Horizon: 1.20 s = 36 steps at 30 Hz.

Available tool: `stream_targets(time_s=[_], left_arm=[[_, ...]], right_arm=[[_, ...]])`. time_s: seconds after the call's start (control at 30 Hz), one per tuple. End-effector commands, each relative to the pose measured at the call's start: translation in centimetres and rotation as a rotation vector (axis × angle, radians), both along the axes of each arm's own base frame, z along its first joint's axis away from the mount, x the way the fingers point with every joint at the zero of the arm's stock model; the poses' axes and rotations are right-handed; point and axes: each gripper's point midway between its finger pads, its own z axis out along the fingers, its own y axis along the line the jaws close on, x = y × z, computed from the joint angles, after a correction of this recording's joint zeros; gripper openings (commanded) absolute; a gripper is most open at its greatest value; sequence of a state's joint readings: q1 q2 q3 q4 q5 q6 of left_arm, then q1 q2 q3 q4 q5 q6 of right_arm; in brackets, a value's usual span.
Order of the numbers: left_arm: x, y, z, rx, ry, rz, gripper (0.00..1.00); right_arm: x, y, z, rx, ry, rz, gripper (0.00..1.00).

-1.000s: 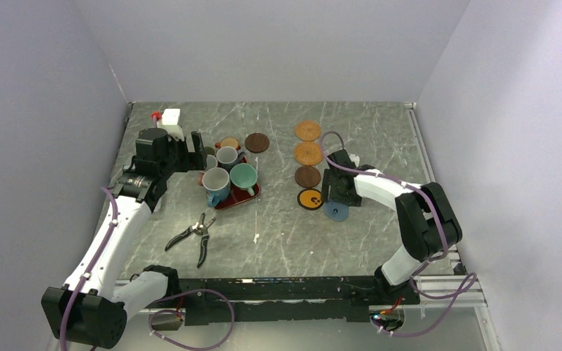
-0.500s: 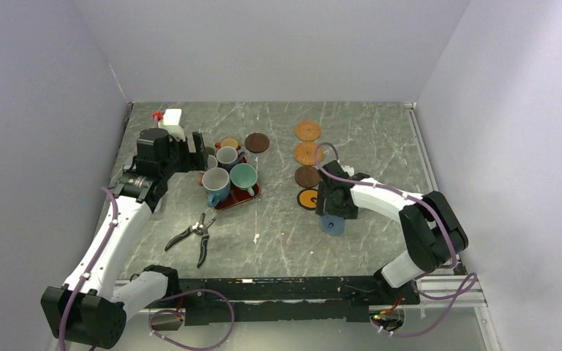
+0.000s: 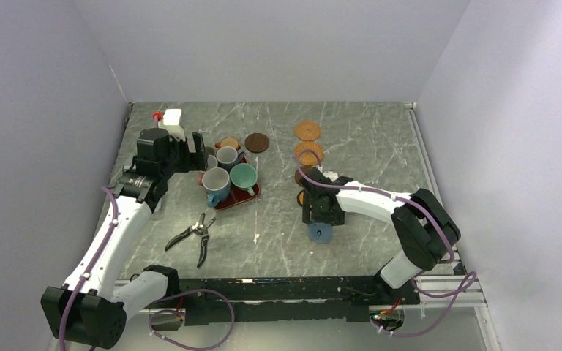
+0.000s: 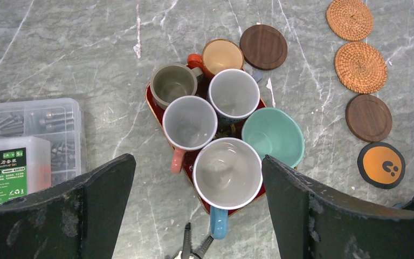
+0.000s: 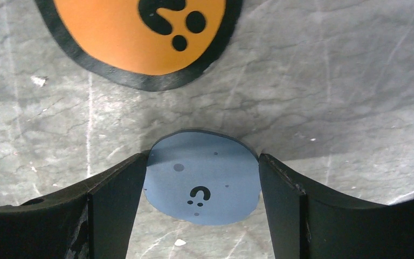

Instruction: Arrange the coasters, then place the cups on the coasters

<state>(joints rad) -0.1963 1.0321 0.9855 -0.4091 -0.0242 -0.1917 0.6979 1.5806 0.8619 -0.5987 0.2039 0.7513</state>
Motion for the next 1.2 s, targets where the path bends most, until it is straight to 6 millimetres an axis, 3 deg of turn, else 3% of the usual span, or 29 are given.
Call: stream_targets(time_s=[0.0,0.23,0.4,0.7,1.17], left_arm=[[0.4,0.0,1.4,0.008,-0.043,-0.002,0.94],[0.4,0.0,1.4,0.011,-0.042,-0.002,0.94],[0.4,0.0,1.3,0.011,-0.041,-0.003,0.94],[0.4,0.0,1.4,0.009,-0.043,-0.004,0.94],[0.6,-0.1,1.0,0.011,-0.031,-0.004,0.94]], right_arm=[[-2.7,0.8,-1.9,0.001,0.121,-0.012,0.79],[-2.0,0.0,1.1,-0.079,0.027,-0.008,0.93],[-3.4,0.6,2.3,-0.036,-0.005,0.019,0.98],[-6.9,0.5,0.8,0.057,0.062,0.056,0.99],[-6.2,1.6,-0.4,0.053,0.059,0.081,0.86]])
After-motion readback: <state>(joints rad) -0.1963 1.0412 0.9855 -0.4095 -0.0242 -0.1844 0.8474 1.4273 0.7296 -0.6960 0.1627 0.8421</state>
